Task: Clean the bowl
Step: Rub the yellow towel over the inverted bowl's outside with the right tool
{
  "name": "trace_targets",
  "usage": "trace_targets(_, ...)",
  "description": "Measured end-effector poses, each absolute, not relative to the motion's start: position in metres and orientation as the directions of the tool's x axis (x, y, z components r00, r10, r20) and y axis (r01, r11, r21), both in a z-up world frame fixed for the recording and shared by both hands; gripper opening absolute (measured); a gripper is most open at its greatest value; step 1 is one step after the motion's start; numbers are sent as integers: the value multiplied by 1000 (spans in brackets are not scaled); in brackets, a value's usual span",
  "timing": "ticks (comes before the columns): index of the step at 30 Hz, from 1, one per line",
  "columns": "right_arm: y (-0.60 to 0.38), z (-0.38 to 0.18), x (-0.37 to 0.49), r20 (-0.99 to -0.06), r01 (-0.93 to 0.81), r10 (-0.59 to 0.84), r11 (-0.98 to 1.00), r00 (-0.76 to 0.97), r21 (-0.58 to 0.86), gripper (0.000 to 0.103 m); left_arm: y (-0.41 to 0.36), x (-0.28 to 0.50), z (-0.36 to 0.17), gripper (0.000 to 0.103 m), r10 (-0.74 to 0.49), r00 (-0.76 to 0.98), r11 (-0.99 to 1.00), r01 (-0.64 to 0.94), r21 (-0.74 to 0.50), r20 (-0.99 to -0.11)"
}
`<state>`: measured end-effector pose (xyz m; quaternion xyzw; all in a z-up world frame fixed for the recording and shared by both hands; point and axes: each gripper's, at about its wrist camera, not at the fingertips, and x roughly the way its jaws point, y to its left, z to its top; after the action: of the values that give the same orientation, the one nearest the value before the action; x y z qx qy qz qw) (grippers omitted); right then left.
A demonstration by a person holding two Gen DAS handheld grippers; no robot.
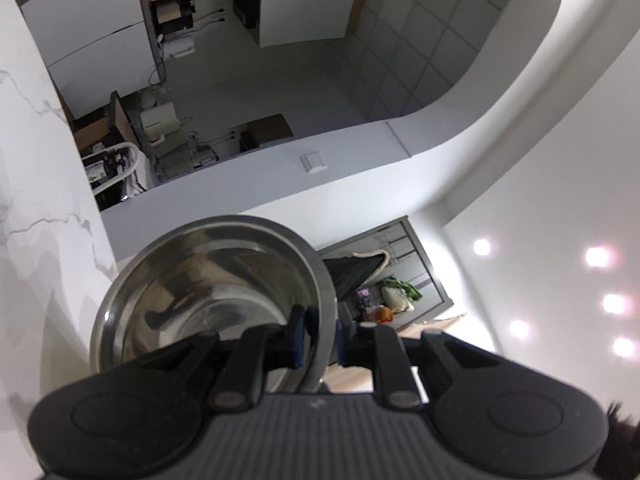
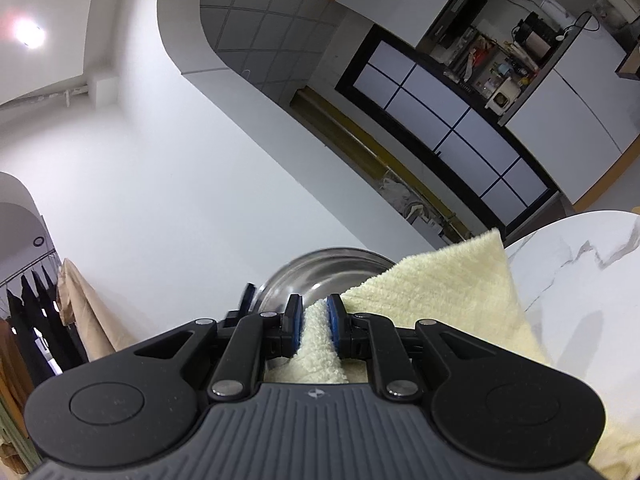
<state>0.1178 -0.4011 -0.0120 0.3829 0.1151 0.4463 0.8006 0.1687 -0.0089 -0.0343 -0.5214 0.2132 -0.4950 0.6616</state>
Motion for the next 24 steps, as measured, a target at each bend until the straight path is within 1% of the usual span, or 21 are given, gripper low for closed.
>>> trace_targets(4,-400,-10,117,166,-627,799,305,578,717,15,-12,173,-36,14,-882,423,-13,417,-909,207)
trace_targets(12,-402,-13,119,177,-605,766,320,618,729,15,-17,177,-38,15,-891,412,-11,399,-917,190)
trace_targets(18,-408,-15,120,198,-572,717,325,668,753,15,-23,178,-35,15,-885,412,-44,391,-919,218)
trace_targets(22,-410,-19,122,209,-561,708,308,675,768,15,-24,177,-31,15,-868,421,-85,398,-914,264)
trace_targets(24,-409,-19,122,206,-563,714,306,669,768,15,-23,176,-28,15,-865,421,-90,406,-909,274)
